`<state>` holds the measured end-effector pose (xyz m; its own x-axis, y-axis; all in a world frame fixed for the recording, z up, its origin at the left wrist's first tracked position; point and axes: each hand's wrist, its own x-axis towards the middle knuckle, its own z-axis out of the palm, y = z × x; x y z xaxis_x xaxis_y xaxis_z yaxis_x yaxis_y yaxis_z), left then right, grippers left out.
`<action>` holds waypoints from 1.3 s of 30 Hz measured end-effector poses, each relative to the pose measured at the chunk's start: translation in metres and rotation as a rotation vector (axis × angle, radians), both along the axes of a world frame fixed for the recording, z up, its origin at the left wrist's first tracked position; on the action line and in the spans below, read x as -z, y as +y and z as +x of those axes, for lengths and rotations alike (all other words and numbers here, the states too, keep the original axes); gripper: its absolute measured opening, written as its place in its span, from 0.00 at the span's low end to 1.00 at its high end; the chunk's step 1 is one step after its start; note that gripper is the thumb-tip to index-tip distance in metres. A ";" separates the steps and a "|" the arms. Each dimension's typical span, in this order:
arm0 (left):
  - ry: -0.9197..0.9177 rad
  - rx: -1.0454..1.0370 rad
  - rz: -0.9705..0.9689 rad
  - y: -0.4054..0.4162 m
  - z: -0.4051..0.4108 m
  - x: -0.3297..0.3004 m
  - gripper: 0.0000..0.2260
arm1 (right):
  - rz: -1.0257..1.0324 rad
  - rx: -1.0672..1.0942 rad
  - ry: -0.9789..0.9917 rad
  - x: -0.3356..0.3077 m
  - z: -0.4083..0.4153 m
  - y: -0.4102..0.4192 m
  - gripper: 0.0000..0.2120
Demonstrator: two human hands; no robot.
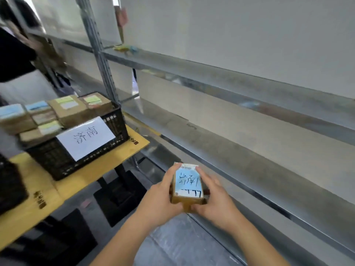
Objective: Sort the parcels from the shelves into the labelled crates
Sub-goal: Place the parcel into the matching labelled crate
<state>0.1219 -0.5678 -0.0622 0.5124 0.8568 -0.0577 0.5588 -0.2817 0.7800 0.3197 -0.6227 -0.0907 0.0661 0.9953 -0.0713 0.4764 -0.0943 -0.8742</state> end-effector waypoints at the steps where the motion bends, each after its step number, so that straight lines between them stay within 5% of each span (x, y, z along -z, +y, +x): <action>1: -0.003 -0.025 0.022 0.002 -0.014 0.000 0.45 | 0.025 -0.019 0.004 0.000 -0.012 0.007 0.49; 10: 0.015 -0.225 0.075 0.022 -0.090 0.010 0.33 | 0.120 -0.158 0.046 -0.014 -0.088 0.059 0.34; 39: 0.068 -0.925 0.208 0.202 -0.244 -0.023 0.26 | 0.144 -0.839 0.117 -0.022 -0.281 0.370 0.33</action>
<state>-0.1225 -0.3660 -0.0395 -0.3729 0.9177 0.1372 0.6725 0.1654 0.7214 0.0389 -0.2525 -0.0683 -0.6958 0.7114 0.0992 0.2449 0.3647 -0.8983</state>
